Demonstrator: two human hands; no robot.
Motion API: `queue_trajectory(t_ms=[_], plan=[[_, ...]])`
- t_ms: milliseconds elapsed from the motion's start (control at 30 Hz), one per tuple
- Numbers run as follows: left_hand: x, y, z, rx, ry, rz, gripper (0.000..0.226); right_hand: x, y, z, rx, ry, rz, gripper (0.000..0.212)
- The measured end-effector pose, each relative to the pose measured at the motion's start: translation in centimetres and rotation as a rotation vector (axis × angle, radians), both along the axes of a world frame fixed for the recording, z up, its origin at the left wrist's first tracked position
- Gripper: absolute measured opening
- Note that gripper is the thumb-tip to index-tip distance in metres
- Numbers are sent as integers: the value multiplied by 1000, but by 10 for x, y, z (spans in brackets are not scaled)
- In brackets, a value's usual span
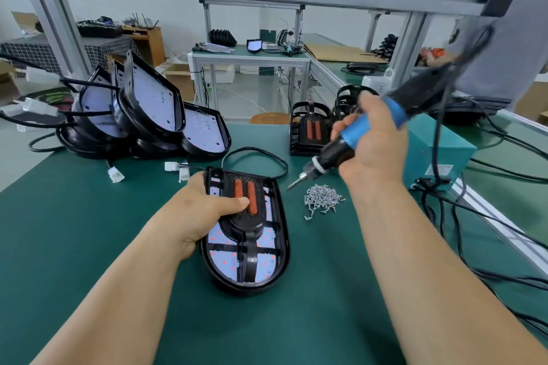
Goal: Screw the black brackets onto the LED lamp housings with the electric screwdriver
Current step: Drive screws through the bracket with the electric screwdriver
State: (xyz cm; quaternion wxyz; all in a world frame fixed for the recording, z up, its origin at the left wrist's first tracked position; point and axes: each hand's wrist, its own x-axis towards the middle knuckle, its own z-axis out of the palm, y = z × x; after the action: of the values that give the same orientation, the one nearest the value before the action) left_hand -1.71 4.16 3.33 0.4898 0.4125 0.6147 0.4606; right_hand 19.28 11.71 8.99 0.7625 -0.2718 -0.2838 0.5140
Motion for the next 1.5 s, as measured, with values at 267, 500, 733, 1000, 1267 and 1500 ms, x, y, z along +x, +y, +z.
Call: queue_trajectory(t_ms=[267, 500, 733, 1000, 1267, 1500], plan=[[-7, 13, 2, 12, -203, 163, 96, 70, -13, -33, -433, 221, -27, 21], [-12, 0, -2, 70, 268, 233, 68, 81, -17, -55, -557, 281, 28, 21], [65, 3, 28, 413, 1162, -62, 7, 81, -9, -59, -600, 295, 68, 21], [121, 38, -3, 189, 1542, -357, 25, 85, -10, -58, -586, 342, 87, 20], [119, 39, -15, 178, 1439, -284, 20, 83, -10, -59, -577, 350, 107, 21], [122, 38, -24, 209, 1495, -258, 8, 84, -11, -58, -560, 359, 105, 21]])
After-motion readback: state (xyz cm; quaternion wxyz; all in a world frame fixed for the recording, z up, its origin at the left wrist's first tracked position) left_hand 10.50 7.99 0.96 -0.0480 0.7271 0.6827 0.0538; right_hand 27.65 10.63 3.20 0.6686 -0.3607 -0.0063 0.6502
